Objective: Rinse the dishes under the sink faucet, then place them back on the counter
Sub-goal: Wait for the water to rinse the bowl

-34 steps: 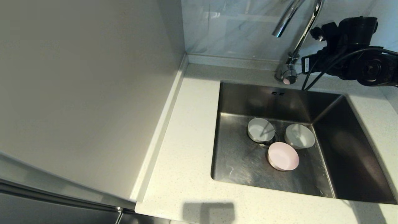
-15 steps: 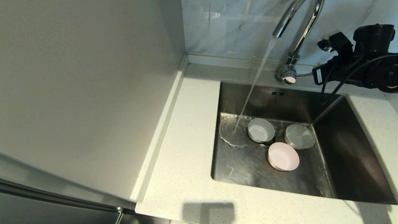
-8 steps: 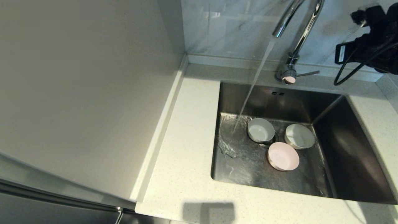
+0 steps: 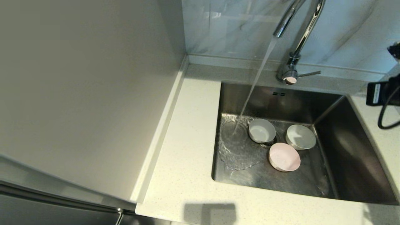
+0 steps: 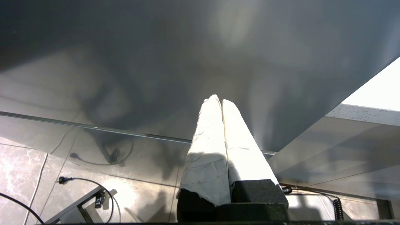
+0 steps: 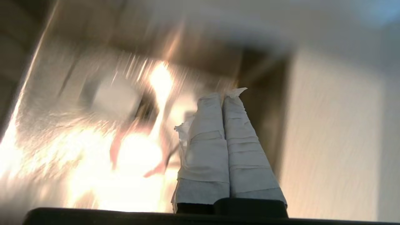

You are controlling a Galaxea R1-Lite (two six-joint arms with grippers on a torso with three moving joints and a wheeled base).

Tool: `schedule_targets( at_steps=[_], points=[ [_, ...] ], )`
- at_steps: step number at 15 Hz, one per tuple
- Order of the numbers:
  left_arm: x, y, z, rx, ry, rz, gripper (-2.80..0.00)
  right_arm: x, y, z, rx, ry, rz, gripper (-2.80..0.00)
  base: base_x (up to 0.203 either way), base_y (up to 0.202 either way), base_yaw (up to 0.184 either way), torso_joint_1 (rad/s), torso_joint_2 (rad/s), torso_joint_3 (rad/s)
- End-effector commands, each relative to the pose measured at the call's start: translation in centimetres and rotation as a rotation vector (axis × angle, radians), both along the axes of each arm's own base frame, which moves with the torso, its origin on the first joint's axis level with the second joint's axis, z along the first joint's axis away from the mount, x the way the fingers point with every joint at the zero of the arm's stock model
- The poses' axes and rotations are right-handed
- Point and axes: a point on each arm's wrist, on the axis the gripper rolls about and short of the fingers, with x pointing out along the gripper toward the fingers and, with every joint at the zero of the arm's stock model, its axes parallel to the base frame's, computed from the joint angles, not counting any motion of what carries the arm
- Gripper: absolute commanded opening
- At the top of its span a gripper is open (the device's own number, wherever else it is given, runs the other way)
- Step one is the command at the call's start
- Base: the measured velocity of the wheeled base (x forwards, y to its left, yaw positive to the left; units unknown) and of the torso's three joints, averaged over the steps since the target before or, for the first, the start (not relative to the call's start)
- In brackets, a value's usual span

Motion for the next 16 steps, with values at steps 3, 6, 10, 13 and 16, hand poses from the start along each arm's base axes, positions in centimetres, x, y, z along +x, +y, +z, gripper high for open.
schedule_targets(
  at_steps=[3, 6, 10, 13, 16],
  points=[
    [0.0, 0.0, 0.0, -0.001, -0.003, 0.001, -2.8, -15.2, 2.7, -4.6, -0.047, -0.029, 0.08, -2.8, 0.0, 0.0, 0.0, 0.0, 0.0, 0.0],
    [0.0, 0.0, 0.0, -0.001, -0.003, 0.001, -2.8, -21.7, 3.8, -11.0, -0.06, -0.077, 0.111, -2.8, 0.0, 0.0, 0.0, 0.0, 0.0, 0.0],
    [0.0, 0.0, 0.0, -0.001, -0.003, 0.001, -2.8, -25.7, 4.4, -18.2, -0.047, -0.159, 0.174, -2.8, 0.0, 0.0, 0.0, 0.0, 0.0, 0.0],
    [0.0, 0.0, 0.0, -0.001, -0.003, 0.001, -2.8, -26.8, 4.2, -20.1, -0.036, -0.183, 0.157, -2.8, 0.0, 0.0, 0.0, 0.0, 0.0, 0.0],
    [0.0, 0.0, 0.0, -0.001, -0.003, 0.001, -2.8, -27.7, 4.2, -20.4, -0.043, -0.285, 0.158, -2.8, 0.0, 0.0, 0.0, 0.0, 0.0, 0.0]
  ],
)
